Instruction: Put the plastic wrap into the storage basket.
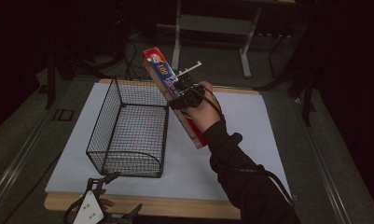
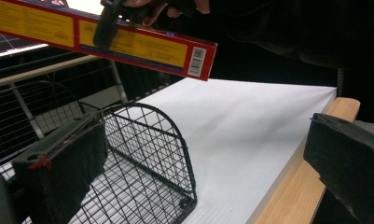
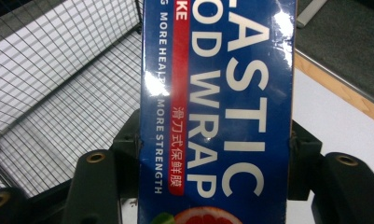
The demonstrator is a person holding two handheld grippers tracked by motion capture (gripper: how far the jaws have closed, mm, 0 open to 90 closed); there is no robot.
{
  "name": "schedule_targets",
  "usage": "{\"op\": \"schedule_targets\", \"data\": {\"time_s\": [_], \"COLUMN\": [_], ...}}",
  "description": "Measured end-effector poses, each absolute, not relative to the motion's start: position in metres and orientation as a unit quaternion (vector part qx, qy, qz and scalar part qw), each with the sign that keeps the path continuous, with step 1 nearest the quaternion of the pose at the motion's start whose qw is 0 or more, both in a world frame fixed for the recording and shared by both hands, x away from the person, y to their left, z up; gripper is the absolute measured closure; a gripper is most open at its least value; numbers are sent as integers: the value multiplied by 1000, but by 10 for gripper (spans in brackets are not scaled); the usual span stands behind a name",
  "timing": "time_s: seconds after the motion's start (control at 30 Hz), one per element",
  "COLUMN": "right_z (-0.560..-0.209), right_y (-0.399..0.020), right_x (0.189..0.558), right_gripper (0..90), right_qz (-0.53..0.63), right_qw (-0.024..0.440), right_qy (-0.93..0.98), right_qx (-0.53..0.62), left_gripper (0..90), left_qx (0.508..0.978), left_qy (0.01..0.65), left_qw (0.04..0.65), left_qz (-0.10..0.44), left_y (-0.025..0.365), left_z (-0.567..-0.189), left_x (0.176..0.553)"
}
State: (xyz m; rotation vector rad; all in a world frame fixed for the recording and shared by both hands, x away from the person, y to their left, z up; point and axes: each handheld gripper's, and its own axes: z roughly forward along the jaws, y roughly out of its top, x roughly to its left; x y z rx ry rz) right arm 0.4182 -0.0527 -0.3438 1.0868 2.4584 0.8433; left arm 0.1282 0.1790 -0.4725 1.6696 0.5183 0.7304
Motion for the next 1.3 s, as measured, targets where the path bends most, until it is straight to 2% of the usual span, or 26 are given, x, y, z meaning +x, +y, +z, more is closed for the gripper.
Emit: {"op": "schedule_targets", "data": {"time_s": [0.7,0.97,1.3], "right_z": [-327,-340,-366], "right_y": [29,64,87], "right_x": [407,403,405], "right_gripper": [397,397,396], "right_qz": [337,337,347], "right_qw": [169,176,153], "right_qy": [847,846,838], "right_qx": [374,374,392], "left_gripper": [1,1,1], "left_qx": [714,713,713], "left_qy": [218,217,215], "left_qw": [585,587,587], "left_qz": [317,316,316], "left_y": [179,180,181], "left_z": [-472,-472,-471], "left_x": [126,125,124]}}
